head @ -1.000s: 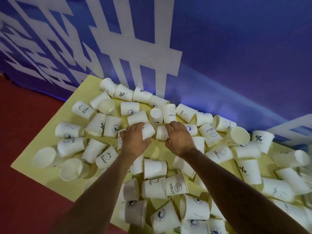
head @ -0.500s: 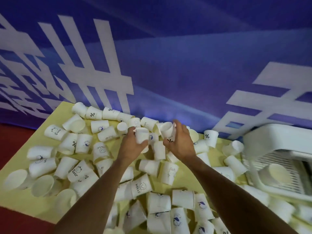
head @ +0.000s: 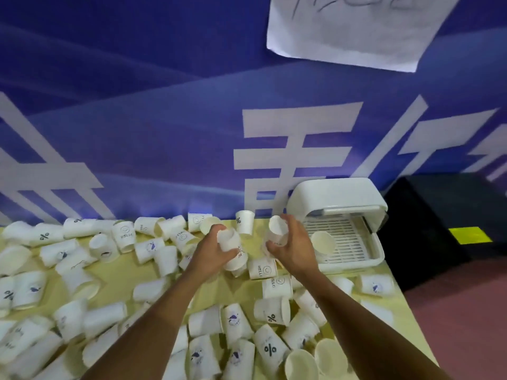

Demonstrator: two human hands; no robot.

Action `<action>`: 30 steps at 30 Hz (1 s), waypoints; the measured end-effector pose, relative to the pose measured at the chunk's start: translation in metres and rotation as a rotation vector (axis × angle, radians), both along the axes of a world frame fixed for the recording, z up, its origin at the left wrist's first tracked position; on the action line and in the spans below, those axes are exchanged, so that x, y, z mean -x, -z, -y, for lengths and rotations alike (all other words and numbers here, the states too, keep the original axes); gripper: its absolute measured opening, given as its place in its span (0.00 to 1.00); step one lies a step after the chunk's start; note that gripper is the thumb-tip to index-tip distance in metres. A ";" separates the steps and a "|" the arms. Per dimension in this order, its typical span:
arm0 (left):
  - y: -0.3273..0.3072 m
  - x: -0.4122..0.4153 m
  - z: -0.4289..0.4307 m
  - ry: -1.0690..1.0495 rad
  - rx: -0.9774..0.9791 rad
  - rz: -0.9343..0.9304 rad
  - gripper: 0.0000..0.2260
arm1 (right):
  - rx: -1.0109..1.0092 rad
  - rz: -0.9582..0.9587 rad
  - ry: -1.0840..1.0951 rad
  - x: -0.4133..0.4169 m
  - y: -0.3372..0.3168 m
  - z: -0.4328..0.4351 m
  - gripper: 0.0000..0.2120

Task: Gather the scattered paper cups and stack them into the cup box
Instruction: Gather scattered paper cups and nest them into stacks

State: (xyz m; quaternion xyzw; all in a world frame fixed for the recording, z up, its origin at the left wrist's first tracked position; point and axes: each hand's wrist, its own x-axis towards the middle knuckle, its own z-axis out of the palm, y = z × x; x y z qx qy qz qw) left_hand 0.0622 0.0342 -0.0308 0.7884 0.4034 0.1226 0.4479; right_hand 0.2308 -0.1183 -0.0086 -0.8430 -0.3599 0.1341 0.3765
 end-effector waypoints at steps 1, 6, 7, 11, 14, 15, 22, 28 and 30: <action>-0.001 -0.008 0.008 0.002 0.008 -0.008 0.28 | -0.001 -0.013 0.020 -0.008 0.000 0.012 0.33; -0.005 -0.041 0.037 -0.008 0.009 -0.067 0.29 | -0.041 -0.167 0.186 -0.043 0.007 0.057 0.34; -0.006 -0.046 0.043 -0.007 0.004 -0.073 0.29 | -0.054 -0.181 0.211 -0.049 0.009 0.065 0.35; -0.007 -0.057 0.061 0.018 0.008 -0.079 0.27 | -0.091 -0.167 0.277 -0.065 0.018 0.091 0.33; -0.007 -0.061 0.070 0.044 -0.004 -0.097 0.23 | -0.068 -0.229 0.357 -0.070 0.019 0.100 0.30; -0.008 -0.063 0.072 0.045 -0.004 -0.099 0.23 | -0.068 -0.255 0.383 -0.072 0.019 0.102 0.29; -0.011 -0.074 0.080 -0.034 0.003 -0.161 0.24 | -0.075 -0.314 0.399 -0.084 0.023 0.110 0.25; -0.002 -0.070 0.082 -0.060 0.020 -0.179 0.23 | -0.130 -0.325 0.347 -0.095 0.027 0.104 0.25; 0.002 -0.067 0.082 -0.071 0.042 -0.179 0.23 | -0.128 -0.287 0.320 -0.097 0.029 0.100 0.31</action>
